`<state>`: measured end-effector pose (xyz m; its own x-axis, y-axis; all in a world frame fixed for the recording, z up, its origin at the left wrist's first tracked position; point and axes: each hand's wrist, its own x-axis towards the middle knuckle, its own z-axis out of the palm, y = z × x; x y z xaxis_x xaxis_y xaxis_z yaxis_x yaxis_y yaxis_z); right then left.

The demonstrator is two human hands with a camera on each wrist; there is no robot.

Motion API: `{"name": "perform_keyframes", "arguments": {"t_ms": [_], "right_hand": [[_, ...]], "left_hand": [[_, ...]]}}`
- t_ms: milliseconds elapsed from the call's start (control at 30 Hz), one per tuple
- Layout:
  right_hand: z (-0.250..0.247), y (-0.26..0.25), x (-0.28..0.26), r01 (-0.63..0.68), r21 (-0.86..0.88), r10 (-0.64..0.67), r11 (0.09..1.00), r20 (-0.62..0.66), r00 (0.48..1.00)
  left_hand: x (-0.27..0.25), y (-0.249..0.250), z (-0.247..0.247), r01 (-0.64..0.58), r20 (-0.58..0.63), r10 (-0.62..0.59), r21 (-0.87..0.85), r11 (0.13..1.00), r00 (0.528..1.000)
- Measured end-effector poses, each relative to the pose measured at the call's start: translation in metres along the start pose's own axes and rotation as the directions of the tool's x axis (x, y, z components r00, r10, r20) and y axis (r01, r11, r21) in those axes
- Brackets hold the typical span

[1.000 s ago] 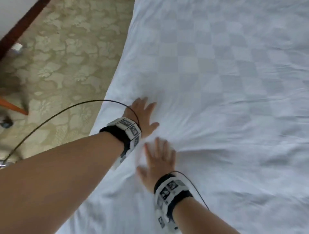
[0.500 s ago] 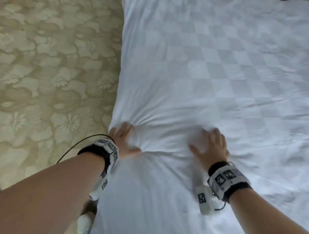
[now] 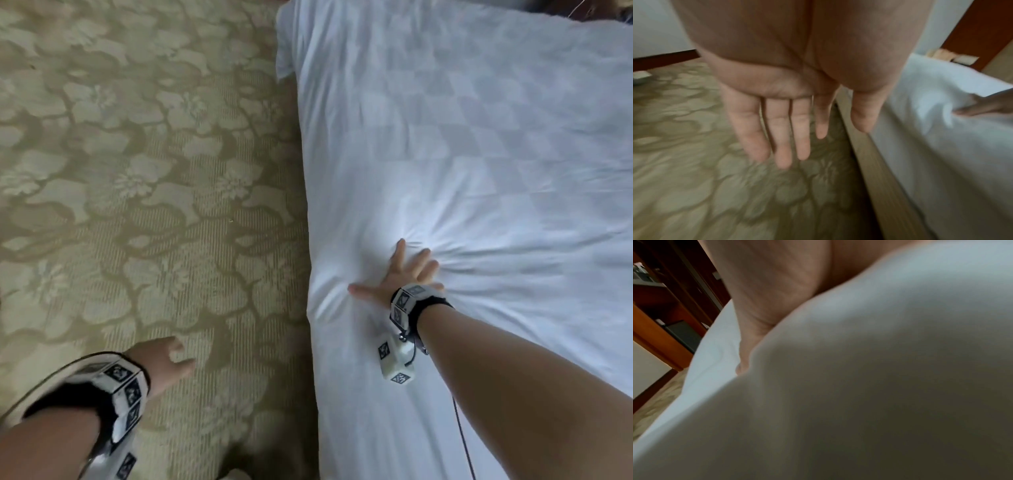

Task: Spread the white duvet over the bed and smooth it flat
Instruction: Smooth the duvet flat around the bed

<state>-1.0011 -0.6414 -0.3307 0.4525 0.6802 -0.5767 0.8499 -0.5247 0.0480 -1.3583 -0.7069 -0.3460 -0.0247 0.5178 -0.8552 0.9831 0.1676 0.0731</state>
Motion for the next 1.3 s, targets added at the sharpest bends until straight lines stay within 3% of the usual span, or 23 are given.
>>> {"name": "perform_keyframes", "arguments": {"t_ms": [167, 300, 400, 533, 567, 633, 700, 767, 833, 967, 1067, 1133, 1167, 1233, 1267, 1300], "right_hand": [[-0.001, -0.003, 0.008, -0.002, -0.007, 0.003, 1.0, 0.091, 0.996], [-0.002, -0.001, 0.013, 0.004, 0.046, -0.01, 0.999, 0.147, 0.989], [-0.004, -0.001, 0.02, -0.013, 0.082, -0.002, 0.997, 0.188, 0.982], [0.009, 0.0, 0.035, -0.057, 0.122, 0.024, 0.991, 0.253, 0.967], [0.012, -0.002, 0.043, -0.061, 0.147, 0.024, 0.987, 0.24, 0.971], [0.027, -0.004, 0.047, -0.044, 0.157, 0.037, 0.987, 0.047, 0.998], [0.041, 0.002, 0.052, -0.167, 0.341, 0.183, 0.925, -0.014, 0.983], [0.043, 0.002, 0.055, -0.137, 0.294, 0.187, 0.946, -0.147, 0.971], [0.043, 0.004, 0.067, -0.137, 0.215, 0.199, 0.967, -0.299, 0.933], [0.053, 0.007, 0.081, -0.124, 0.131, 0.162, 0.984, -0.346, 0.924], [0.047, 0.006, 0.09, -0.17, 0.006, 0.131, 0.985, -0.67, 0.731], [0.04, 0.01, 0.097, -0.219, -0.063, 0.096, 0.974, -0.758, 0.645], [0.036, 0.01, 0.102, -0.22, -0.04, 0.112, 0.975, -0.765, 0.634], [0.013, 0.007, 0.107, -0.154, 0.105, 0.186, 0.983, -0.56, 0.807], [-0.014, 0.006, 0.109, -0.144, 0.21, 0.225, 0.967, -0.437, 0.871], [-0.042, -0.001, 0.118, -0.173, 0.286, 0.275, 0.943, -0.372, 0.887]], "left_hand": [[0.011, 0.081, -0.06, -0.203, -0.142, 0.211, 0.064, 0.977, 0.967], [0.017, 0.159, -0.101, -0.336, -0.228, 0.371, 0.18, 0.925, 0.9], [0.03, 0.224, -0.138, -0.427, -0.216, 0.499, 0.307, 0.85, 0.839], [0.051, 0.324, -0.192, -0.457, -0.166, 0.616, 0.53, 0.714, 0.77], [0.062, 0.356, -0.207, -0.468, -0.168, 0.662, 0.584, 0.663, 0.73], [0.082, 0.409, -0.226, -0.498, -0.154, 0.733, 0.641, 0.584, 0.663], [0.104, 0.454, -0.24, -0.513, -0.117, 0.759, 0.669, 0.537, 0.641], [0.126, 0.477, -0.252, -0.514, -0.086, 0.751, 0.678, 0.525, 0.654], [0.153, 0.475, -0.273, -0.454, -0.079, 0.71, 0.717, 0.528, 0.7], [0.203, 0.403, -0.332, -0.334, -0.104, 0.549, 0.695, 0.636, 0.829], [0.237, 0.335, -0.383, -0.253, -0.205, 0.419, 0.543, 0.801, 0.884], [0.262, 0.298, -0.4, -0.202, -0.19, 0.297, 0.402, 0.893, 0.936], [0.278, 0.278, -0.408, -0.169, -0.146, 0.226, 0.327, 0.93, 0.963], [0.289, 0.248, -0.417, -0.039, 0.023, 0.033, 0.335, 0.942, 0.999], [0.296, 0.236, -0.418, -0.005, 0.041, -0.012, 0.379, 0.925, 0.999], [0.303, 0.227, -0.422, -0.026, 0.042, 0.008, 0.454, 0.891, 0.999]]}}
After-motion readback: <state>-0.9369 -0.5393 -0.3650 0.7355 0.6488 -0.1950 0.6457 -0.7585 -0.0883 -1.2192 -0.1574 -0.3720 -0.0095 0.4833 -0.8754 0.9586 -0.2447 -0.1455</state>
